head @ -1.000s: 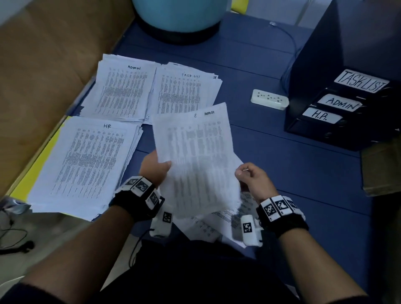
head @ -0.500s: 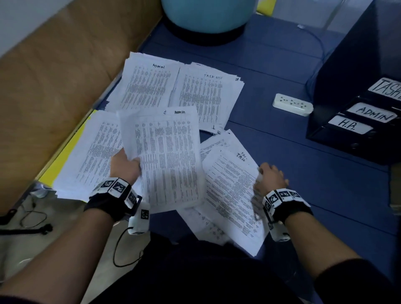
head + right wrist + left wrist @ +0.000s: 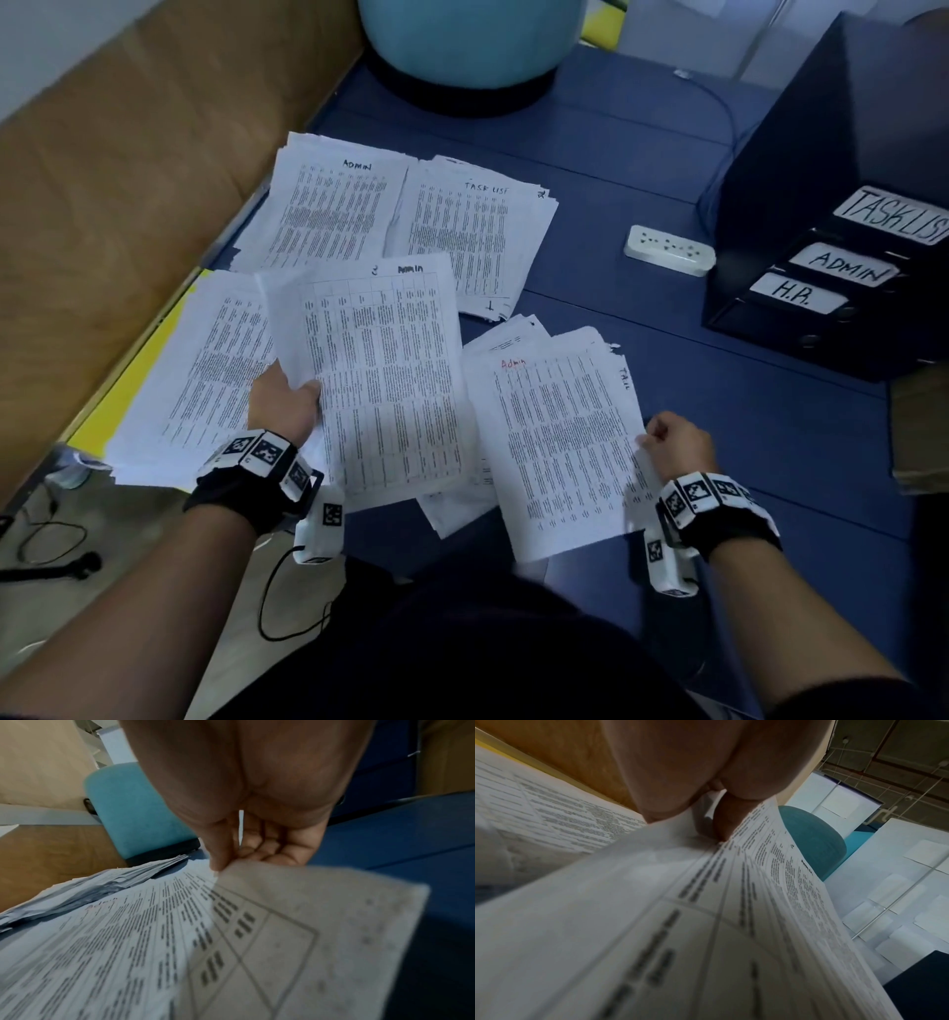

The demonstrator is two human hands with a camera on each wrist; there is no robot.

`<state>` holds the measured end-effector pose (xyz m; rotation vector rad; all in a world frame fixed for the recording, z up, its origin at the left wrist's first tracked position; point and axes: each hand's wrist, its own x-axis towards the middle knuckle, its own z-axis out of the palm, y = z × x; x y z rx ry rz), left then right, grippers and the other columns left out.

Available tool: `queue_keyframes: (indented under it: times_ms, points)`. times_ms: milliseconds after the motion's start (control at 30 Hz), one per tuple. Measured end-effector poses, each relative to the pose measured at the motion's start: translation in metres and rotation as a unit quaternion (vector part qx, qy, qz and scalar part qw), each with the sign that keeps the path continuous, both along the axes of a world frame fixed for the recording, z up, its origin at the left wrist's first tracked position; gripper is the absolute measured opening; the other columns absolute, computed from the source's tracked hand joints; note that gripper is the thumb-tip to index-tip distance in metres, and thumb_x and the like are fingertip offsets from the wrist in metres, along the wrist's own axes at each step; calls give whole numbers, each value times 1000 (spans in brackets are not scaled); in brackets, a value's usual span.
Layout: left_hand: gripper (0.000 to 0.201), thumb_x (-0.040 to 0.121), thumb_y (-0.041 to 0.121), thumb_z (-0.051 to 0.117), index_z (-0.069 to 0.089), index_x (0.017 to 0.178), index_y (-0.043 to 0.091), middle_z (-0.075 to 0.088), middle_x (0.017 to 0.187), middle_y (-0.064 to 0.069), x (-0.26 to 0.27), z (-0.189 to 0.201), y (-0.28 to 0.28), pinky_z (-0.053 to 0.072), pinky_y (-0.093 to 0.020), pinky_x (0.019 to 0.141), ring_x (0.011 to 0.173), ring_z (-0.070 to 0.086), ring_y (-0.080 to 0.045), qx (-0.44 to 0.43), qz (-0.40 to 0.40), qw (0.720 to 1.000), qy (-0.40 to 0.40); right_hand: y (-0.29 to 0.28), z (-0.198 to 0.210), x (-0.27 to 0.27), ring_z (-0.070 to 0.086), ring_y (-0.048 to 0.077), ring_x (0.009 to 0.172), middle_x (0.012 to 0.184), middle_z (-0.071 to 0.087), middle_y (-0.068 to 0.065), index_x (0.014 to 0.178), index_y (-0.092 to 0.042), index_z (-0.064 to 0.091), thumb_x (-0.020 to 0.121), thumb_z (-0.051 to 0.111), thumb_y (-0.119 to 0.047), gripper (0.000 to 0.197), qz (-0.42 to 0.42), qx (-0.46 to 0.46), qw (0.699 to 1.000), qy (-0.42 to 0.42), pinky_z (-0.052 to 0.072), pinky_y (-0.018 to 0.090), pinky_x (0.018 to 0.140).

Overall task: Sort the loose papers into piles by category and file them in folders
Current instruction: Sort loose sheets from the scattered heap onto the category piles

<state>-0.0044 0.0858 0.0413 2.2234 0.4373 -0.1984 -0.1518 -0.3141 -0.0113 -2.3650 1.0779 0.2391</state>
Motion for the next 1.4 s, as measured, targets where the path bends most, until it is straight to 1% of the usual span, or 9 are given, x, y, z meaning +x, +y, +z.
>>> queue_keyframes:
  times_ms: [167,500,600,800,967,1067,1167,1267,1400]
  points:
    - [28,90,5,55,56,117,-2,62,98,-19,-3,2,-11,45,-35,66,77,56,-28,5,-21,1000,2,17,-4,-6,54,16,67,89,60,8,91,-9,53,85,72,-7,20,-29,32,999,-1,38,24,62]
    - [23,90,5,55,55,113,-1,62,95,-17,-1,2,-15,46,-31,59,75,60,-29,-22,-41,999,10,16,12,-8,57,31,93,107,63,18,99,-5,61,97,51,-10,11,-16,29,998,55,38,27,71]
    - [25,90,6,55,57,114,0,63,97,-16,-1,4,-18,50,-35,68,87,61,-34,-46,-54,997,15,20,20,-10,49,23,78,89,58,9,81,-11,46,97,48,-7,17,-20,89,994,-57,35,31,63]
    - [28,90,8,57,59,117,2,65,104,-13,6,13,-32,50,-39,82,93,62,-31,-115,-105,987,37,59,57,12,47,16,67,76,54,0,82,-26,55,95,47,-7,24,-42,214,937,-273,43,27,61]
    - [50,80,17,61,54,129,14,65,120,-5,20,17,-33,47,-45,97,110,62,-27,-199,-163,965,48,110,80,39,39,15,47,69,48,10,73,-30,54,97,45,-2,38,-49,340,882,-323,33,21,44]
    - [63,73,19,60,45,134,13,59,128,-6,38,6,-22,43,-50,102,117,56,-26,-251,-173,951,43,137,82,54,30,19,54,68,48,6,75,-32,56,94,50,-8,31,-71,371,866,-327,25,26,50]
    - [51,85,11,63,44,132,10,60,125,-9,50,12,-10,43,-54,101,115,57,-33,-249,-174,950,71,158,86,68,32,27,67,79,49,12,87,-25,56,89,53,-12,13,-85,396,851,-334,29,37,62]
    - [32,91,2,57,55,123,7,65,113,-6,64,11,4,47,-49,97,102,62,-26,-239,-168,952,93,180,94,83,43,11,45,59,56,-7,90,-15,52,99,43,0,20,-77,409,845,-335,35,18,45]
    - [10,91,7,58,65,95,13,68,93,-8,85,7,25,52,-37,79,85,63,-26,-196,-128,971,42,203,88,99,38,17,49,68,54,4,94,-21,59,103,44,-20,17,-76,382,870,-302,26,22,42]
